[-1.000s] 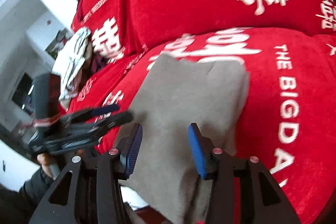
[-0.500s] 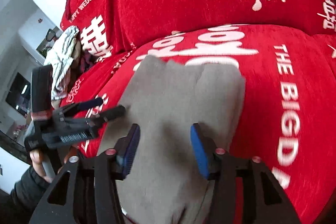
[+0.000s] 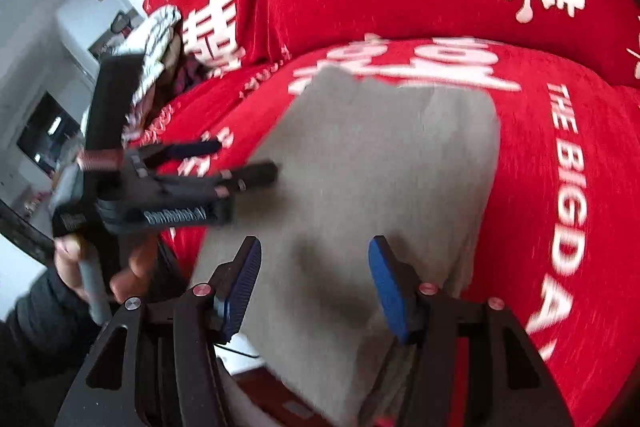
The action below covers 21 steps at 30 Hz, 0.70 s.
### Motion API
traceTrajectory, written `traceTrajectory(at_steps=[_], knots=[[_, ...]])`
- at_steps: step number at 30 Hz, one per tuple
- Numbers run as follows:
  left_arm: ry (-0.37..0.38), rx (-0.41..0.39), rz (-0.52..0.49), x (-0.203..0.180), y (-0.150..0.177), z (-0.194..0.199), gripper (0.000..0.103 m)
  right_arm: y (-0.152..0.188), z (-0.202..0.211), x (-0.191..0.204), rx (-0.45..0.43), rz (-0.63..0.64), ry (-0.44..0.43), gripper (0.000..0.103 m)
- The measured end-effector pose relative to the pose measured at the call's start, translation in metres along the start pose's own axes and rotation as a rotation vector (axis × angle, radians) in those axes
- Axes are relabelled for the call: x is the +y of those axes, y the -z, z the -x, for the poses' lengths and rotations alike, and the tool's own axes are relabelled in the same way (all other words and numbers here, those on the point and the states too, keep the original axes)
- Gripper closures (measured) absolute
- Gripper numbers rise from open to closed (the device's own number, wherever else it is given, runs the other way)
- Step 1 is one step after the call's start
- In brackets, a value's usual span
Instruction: Fold small clothes
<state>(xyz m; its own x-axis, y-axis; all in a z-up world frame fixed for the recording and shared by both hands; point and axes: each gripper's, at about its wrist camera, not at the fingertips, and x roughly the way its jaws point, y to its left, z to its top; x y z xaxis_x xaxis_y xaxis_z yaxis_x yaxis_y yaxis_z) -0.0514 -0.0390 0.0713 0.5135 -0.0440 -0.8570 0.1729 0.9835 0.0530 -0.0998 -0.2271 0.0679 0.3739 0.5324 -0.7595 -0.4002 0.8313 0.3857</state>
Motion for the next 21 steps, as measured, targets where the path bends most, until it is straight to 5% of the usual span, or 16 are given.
traceTrajectory(at_steps=[8,13,17,21], knots=[[-0.036,-0.042,-0.013,-0.005,0.029,0.012,0.011,0.038,0.011,-0.012,-0.036,-0.028,0.043,0.044],[-0.042,-0.112,-0.033,-0.009,0.046,0.041,0.011,0.05,0.012,0.002,0.034,0.0,0.273,0.038],[-0.047,-0.195,-0.031,-0.015,0.055,0.064,0.011,0.051,0.039,0.024,-0.104,0.005,0.272,0.038],[-0.079,-0.225,-0.005,-0.017,0.059,0.076,0.011,0.042,0.058,0.052,-0.211,0.018,0.372,0.028]])
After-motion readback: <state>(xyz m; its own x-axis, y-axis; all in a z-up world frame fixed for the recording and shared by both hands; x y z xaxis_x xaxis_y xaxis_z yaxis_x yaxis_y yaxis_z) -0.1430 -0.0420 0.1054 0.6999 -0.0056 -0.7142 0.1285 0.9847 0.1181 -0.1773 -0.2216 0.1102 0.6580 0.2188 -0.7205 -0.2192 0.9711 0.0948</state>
